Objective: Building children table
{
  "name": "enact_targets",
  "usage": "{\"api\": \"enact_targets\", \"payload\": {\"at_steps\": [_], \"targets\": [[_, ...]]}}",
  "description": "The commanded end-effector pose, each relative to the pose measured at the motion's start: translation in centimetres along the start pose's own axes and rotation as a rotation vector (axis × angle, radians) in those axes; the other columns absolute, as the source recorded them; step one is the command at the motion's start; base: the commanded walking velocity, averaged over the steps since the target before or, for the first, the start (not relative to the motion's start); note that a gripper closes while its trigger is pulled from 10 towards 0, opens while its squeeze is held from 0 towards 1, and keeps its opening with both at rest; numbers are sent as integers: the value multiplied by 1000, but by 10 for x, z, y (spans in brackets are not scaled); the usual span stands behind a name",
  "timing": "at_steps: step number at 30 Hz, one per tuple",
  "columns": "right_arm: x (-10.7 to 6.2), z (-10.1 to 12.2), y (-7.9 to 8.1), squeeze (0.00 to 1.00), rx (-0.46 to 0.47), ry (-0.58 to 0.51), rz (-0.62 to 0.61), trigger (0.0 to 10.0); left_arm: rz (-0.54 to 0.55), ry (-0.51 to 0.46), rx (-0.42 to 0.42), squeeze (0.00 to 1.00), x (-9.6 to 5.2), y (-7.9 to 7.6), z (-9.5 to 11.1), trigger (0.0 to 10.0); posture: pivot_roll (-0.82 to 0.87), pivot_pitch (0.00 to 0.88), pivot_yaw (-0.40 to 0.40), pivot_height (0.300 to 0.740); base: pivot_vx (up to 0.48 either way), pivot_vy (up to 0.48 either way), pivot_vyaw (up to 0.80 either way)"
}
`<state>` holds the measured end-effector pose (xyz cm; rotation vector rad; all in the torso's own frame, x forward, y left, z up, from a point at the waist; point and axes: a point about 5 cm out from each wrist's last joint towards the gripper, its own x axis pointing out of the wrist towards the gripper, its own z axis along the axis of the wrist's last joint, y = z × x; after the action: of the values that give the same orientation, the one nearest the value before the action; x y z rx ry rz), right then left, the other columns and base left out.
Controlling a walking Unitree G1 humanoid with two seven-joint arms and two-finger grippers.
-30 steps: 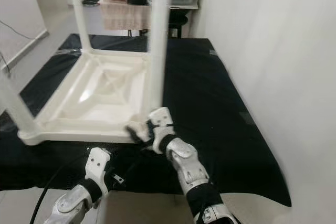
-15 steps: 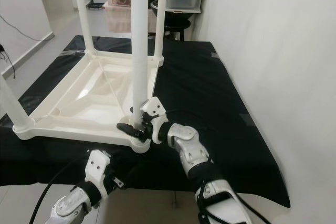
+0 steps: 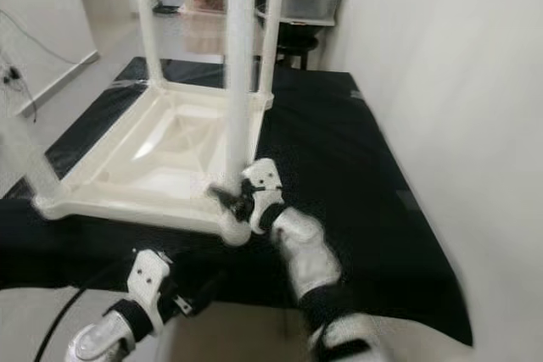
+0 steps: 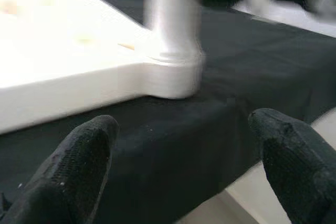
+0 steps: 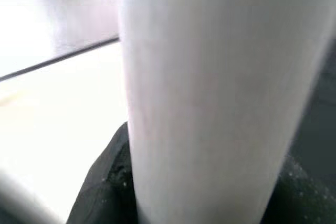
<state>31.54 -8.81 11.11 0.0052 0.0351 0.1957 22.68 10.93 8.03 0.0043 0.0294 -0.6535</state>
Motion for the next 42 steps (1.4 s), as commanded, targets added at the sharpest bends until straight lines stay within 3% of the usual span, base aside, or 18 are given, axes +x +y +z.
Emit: {"api": "enact_targets", "payload": {"at_steps": [1, 2, 3, 6, 10, 11, 12, 13, 14, 24, 29, 30, 32, 33, 35, 37, 38, 42], "targets": [[-11, -42, -21, 0, -56, 200, -95, 0, 19, 7, 3, 0, 3, 2, 1, 10000, 34, 0, -42, 740, 0, 0, 0], [-11, -42, -21, 0, -56, 200, -95, 0, 19, 7, 3, 0, 3, 2, 1, 10000, 34, 0, -42, 740, 0, 0, 0], [2, -35, -33, 0, -91, 166, -100, 0, 23, 8, 10, 0, 5, 2, 0, 10000, 36, 0, -46, 740, 0, 0, 0], [14, -26, -30, 0, -84, 136, -67, 0, 35, 8, 23, 0, 6, 5, 1, 10000, 34, 0, -48, 740, 0, 0, 0], [23, -17, -10, 0, -68, 107, 16, 0, 95, 11, 34, 0, 7, 12, 2, 10000, 42, 0, -57, 740, 0, 0, 0], [24, -14, -3, 0, -74, 97, 32, 8824, 114, 13, 39, 0, 7, 14, 2, 10000, 43, 0, -56, 740, 0, 0, 0], [23, -11, 3, 0, -51, 89, 36, 10000, 127, 22, 51, 0, 6, 14, 1, 10000, 44, 0, -56, 740, 0, 0, 0], [22, -9, 7, 0, -34, 85, 33, 10000, 135, 28, 60, 0, 6, 15, 1, 10000, 45, 0, -56, 740, 0, 0, 0], [21, -6, 9, 1000, -32, 67, 43, 10000, 140, 32, 64, 0, 6, 15, 0, 10000, 43, 0, -54, 740, 0, 0, 0], [16, 6, -16, 1000, 26, -64, 85, 10000, 210, 43, 91, 0, 3, 29, 0, 10000, 20, 0, -40, 740, 0, 0, 0], [-13, -1, -44, 941, -10, -89, 158, 10000, 260, 47, 93, 0, 0, 37, 0, 10000, -4, 0, -22, 740, 0, 0, 0], [-24, -4, -50, 322, -16, -82, 172, 10000, 277, 50, 93, 0, -2, 40, 0, 10000, -16, 0, -9, 740, 0, 0, 0], [-24, -4, -50, 322, -16, -82, 172, 10000, 277, 50, 93, 0, -2, 40, 0, 10000, -16, 0, -9, 740, 0, 0, 0], [-37, -9, -55, 0, -14, -71, 168, 10000, 306, 59, 99, 0, -6, 44, -2, 10000, -24, 0, -1, 740, 0, 0, 0], [-50, -14, -58, 0, -17, -56, 158, 10000, 340, 72, 114, 0, -11, 48, -4, 10000, -33, 0, 8, 740, 0, 0, 0], [-50, -14, -58, 0, -17, -56, 158, 10000, 340, 72, 114, 0, -11, 48, -4, 10000, -33, 0, 8, 740, 0, 0, 0], [-73, -27, -57, 0, -28, -16, 134, 10000, 403, 103, 138, 0, -21, 55, -8, 10000, -38, 0, 22, 740, 0, 0, 0], [-86, -35, -52, 0, -49, 12, 138, 10000, 443, 124, 164, 0, -27, 57, -10, 10000, -34, 0, 22, 740, 0, 0, 0]]}}
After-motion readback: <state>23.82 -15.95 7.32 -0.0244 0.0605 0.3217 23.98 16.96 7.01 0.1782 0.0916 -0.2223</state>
